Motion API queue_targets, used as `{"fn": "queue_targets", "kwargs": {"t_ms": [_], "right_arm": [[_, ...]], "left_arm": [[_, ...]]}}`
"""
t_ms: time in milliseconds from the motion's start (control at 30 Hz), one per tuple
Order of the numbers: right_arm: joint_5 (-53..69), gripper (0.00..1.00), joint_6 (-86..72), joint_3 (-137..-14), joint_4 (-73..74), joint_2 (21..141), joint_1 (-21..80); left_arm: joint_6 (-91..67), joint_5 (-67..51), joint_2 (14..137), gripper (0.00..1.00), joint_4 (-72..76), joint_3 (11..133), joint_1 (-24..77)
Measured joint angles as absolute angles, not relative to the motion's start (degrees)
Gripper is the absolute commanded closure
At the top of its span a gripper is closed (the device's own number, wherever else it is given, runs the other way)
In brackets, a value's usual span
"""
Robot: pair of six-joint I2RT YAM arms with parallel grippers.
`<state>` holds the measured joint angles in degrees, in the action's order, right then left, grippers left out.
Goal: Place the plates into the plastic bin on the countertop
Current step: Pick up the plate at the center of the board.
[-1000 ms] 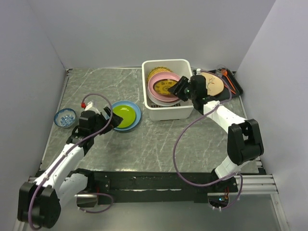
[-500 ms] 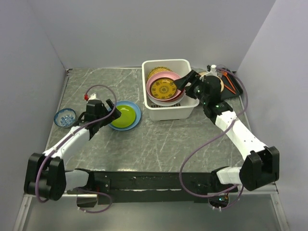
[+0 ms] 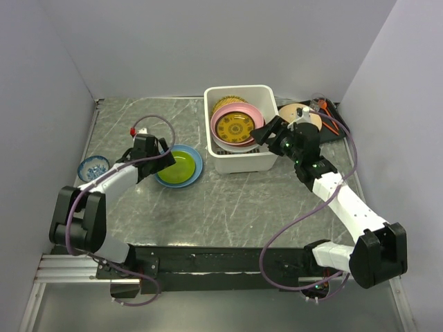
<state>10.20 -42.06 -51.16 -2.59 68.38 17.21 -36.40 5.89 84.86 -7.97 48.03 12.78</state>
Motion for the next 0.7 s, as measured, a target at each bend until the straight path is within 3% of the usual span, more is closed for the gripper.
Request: {"fn": "queue_targets", "kwargs": {"t_ms": [300, 467, 600, 700], "right_arm": [[12.1, 0.15, -42.1, -49.3, -3.6, 67.7, 17.2], [12.8, 0.16, -42.1, -48.5, -3.4, 66.7, 17.2], [13.0, 0.15, -42.0, -48.5, -3.4, 65.6, 17.2], [13.3, 0.15, -42.1, -48.5, -3.5, 65.2, 17.2]], "left_arm": [[-36.0, 6.3, 90.5, 0.08, -7.5, 49.9, 12.8], [-36.5, 4.1, 92.8, 0.17, -6.0, 49.8, 12.8], [-37.3, 1.4, 92.9, 0.42, -3.4, 48.2, 12.8], [-37.7, 0.1, 92.9, 0.77, -2.5, 47.3, 12.7]]}}
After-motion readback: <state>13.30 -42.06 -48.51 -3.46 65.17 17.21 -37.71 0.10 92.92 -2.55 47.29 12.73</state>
